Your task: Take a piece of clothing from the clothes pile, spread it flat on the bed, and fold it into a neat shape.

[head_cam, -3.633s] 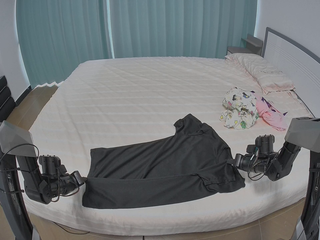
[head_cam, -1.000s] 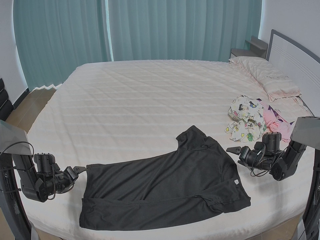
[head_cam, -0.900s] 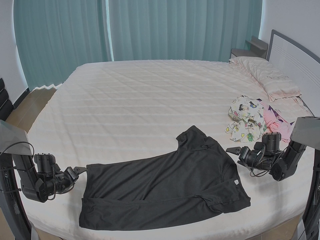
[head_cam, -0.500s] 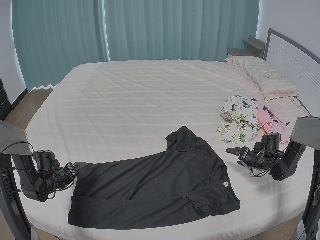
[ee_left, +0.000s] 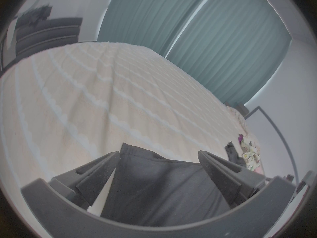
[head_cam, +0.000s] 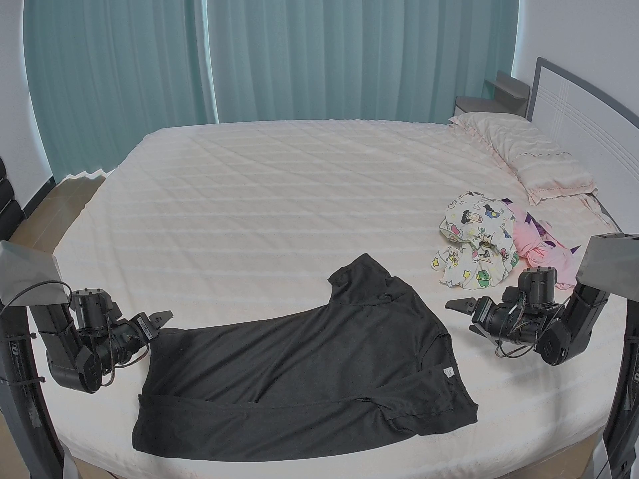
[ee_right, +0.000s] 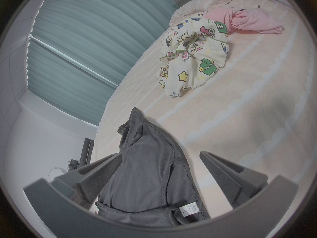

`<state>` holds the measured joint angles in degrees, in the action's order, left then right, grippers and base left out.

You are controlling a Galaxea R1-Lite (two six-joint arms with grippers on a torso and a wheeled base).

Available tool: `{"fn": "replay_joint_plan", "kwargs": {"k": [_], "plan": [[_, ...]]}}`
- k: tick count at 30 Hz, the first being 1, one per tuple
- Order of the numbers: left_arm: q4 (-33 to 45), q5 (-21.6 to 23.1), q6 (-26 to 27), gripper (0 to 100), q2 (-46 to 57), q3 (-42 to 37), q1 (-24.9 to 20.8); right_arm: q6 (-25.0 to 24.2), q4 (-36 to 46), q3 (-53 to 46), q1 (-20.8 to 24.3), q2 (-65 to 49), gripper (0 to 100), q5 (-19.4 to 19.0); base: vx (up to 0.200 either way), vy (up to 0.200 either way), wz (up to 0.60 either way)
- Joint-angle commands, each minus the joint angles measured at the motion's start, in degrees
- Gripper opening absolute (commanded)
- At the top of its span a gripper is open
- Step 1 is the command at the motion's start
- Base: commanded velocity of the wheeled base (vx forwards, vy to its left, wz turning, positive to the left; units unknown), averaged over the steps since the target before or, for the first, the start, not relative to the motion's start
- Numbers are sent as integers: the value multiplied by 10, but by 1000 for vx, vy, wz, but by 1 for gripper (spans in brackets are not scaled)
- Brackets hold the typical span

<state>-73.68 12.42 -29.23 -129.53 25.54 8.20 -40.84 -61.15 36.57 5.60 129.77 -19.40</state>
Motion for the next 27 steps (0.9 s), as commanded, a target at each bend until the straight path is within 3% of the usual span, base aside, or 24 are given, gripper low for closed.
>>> {"fn": "replay_joint_plan", "kwargs": {"k": [1, 8, 16, 17, 27], "plan": [[12, -6, 33, 100, -49, 37, 7, 0, -3, -3, 1, 0, 100, 1, 0, 0, 0], [6, -1, 32, 100, -111, 91, 5, 0, -5, -3, 1, 0, 100, 0, 0, 0, 0], [6, -6, 28, 100, -111, 86, 3, 1, -5, -1, 5, 5, 100, 1, 0, 0, 0], [6, -6, 26, 0, -109, 85, 4, 1, -5, -1, 5, 6, 100, 1, 0, 0, 0], [2, -8, 14, 0, -92, 87, 8, 1, -5, -3, 13, 6, 100, 1, 0, 0, 0]]}}
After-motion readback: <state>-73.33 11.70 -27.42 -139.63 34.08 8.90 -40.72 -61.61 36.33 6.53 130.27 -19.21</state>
